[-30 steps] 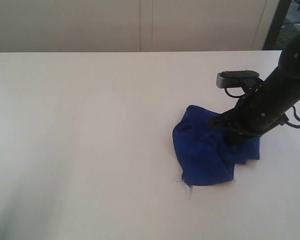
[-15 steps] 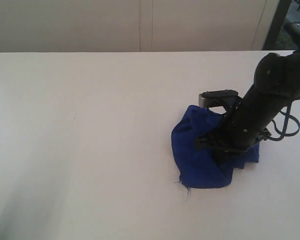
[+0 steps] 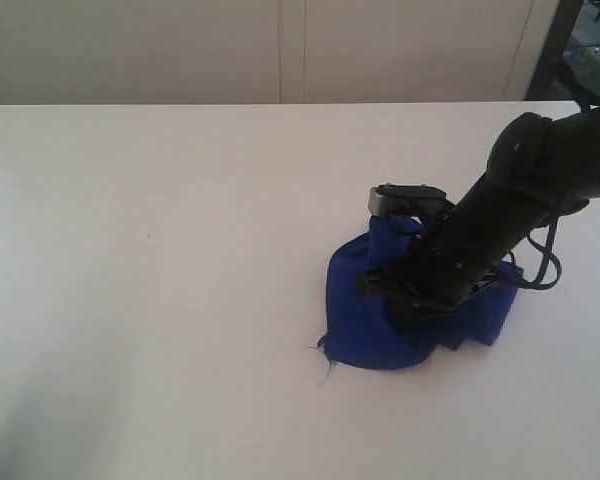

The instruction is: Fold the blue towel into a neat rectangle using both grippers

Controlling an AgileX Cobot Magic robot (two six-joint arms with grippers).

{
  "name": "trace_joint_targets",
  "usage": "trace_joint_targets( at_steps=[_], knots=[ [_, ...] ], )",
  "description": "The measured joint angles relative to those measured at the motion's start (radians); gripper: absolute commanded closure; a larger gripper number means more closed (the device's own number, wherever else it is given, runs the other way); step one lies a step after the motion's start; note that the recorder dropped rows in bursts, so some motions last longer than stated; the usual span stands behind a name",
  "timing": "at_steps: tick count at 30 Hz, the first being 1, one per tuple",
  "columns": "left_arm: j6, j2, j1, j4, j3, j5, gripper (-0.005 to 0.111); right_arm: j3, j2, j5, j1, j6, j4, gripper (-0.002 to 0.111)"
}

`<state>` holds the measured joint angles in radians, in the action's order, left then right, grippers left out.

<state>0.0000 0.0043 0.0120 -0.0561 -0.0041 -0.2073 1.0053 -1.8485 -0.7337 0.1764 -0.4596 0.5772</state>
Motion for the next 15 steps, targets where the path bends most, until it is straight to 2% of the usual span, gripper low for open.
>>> trace_joint_targets(
  at_steps=[5,12,15],
  knots=[
    [0.000,0.000,0.000,0.000,0.000,0.000,0.107,0.029,0.000,-0.029,0.002,0.001,-0.034,0.108],
    [0.000,0.000,0.000,0.000,0.000,0.000,0.107,0.092,0.093,-0.089,0.002,0.153,-0.273,0.108],
    [0.000,0.000,0.000,0.000,0.000,0.000,0.107,0.097,0.128,-0.091,0.002,0.189,-0.318,0.108]
  ],
)
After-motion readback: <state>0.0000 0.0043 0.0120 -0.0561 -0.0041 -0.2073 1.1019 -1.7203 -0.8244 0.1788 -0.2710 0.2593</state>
